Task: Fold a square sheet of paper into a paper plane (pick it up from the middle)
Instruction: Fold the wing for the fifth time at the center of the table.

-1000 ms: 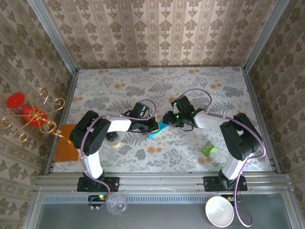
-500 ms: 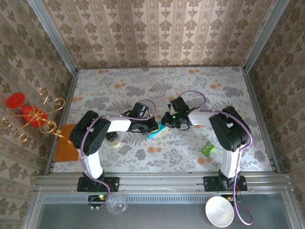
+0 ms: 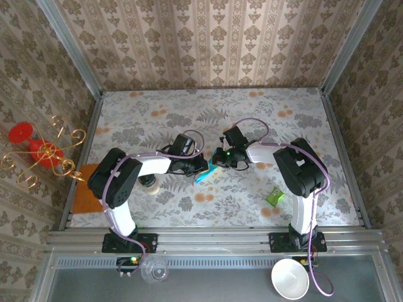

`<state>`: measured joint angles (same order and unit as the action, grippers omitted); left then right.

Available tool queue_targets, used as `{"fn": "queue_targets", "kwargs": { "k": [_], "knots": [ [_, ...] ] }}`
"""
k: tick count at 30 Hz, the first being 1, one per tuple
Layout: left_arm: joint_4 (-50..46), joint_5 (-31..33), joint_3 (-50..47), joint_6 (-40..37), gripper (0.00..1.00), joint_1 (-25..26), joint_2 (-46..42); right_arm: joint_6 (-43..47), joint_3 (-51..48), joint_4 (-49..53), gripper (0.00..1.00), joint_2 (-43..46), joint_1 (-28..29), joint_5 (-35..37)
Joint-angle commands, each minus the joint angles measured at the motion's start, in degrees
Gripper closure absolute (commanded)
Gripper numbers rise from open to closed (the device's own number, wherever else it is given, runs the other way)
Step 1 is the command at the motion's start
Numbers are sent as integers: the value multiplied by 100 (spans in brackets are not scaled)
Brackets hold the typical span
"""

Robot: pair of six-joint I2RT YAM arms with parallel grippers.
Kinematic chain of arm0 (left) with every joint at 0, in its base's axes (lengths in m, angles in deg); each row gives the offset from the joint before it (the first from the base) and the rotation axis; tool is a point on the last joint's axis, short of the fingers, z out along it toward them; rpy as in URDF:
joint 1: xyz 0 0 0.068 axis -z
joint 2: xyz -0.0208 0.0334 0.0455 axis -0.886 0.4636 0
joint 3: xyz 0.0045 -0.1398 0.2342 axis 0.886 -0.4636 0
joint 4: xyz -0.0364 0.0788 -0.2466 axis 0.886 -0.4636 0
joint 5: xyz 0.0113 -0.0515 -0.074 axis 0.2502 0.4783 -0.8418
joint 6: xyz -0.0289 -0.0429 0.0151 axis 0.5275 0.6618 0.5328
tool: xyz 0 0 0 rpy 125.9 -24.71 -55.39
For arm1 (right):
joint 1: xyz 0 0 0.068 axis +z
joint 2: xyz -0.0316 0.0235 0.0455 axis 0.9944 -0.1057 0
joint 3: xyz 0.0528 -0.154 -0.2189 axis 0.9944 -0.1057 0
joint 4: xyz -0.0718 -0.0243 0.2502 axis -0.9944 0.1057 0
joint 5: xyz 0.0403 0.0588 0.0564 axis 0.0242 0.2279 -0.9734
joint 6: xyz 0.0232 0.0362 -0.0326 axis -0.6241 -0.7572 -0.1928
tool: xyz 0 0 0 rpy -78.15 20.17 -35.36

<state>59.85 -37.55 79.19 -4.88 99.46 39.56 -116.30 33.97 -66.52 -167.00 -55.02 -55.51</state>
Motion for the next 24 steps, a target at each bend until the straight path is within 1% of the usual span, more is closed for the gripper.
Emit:
{"fn": "queue_targets", "kwargs": {
  "k": [1, 7, 12, 16, 20, 24],
  "knots": [
    [-332, -130, 202, -414, 93, 58, -128, 345, -36, 662, 93, -351, -7, 342],
    [-418, -404, 452, -661, 95, 106, 268, 435, -17, 671, 94, -415, -26, 179],
    [-644, -388, 641, -875, 95, 106, 488, 472, -8, 723, 95, -476, -52, 130],
    [-670, -317, 604, -874, 96, 72, 619, 541, 9, 816, 95, -520, -82, 147],
    [-700, -350, 475, -887, 98, 54, 605, 686, 79, 1070, 96, -588, -122, 261],
    [-834, -412, 288, -996, 99, 45, 409, 821, 159, 1305, 96, -676, -165, 344]
  ]
}}
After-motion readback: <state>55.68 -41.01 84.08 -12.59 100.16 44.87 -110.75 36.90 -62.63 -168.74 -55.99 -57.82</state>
